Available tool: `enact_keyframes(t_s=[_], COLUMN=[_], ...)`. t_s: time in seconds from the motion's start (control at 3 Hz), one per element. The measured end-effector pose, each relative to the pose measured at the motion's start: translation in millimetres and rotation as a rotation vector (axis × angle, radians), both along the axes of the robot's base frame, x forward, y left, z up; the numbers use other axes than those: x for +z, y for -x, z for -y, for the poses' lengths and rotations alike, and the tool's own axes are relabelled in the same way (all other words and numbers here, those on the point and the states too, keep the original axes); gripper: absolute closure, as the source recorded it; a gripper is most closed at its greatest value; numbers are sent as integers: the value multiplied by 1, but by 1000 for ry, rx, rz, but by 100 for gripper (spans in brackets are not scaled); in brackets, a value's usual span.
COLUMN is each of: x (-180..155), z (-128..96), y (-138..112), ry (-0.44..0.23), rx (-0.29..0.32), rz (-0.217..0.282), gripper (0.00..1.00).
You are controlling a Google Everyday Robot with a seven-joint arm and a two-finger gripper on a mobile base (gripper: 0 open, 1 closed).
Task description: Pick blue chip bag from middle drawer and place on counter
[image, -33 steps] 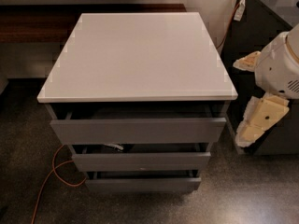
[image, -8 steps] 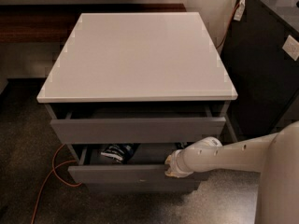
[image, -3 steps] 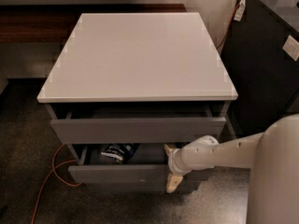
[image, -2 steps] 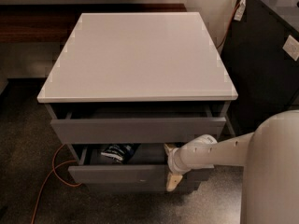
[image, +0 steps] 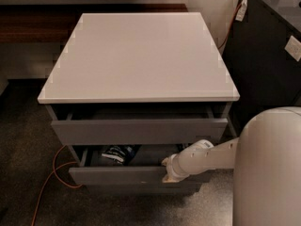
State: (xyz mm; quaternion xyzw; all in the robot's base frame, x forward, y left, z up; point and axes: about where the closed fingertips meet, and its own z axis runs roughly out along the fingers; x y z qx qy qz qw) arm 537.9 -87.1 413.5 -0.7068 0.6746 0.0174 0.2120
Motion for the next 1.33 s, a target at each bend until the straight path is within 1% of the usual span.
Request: enact_keyframes(t_s=[0.33, 0.67, 1.0, 1.33], x=[-8, -5, -3, -3], z=[-7, -8, -8, -9], y=[11, 12, 13, 15], ry=[-12, -13, -13, -18], rx=[13, 14, 15, 16], rz=[-20, -22, -22, -25], gripper=[72, 95, 93, 64])
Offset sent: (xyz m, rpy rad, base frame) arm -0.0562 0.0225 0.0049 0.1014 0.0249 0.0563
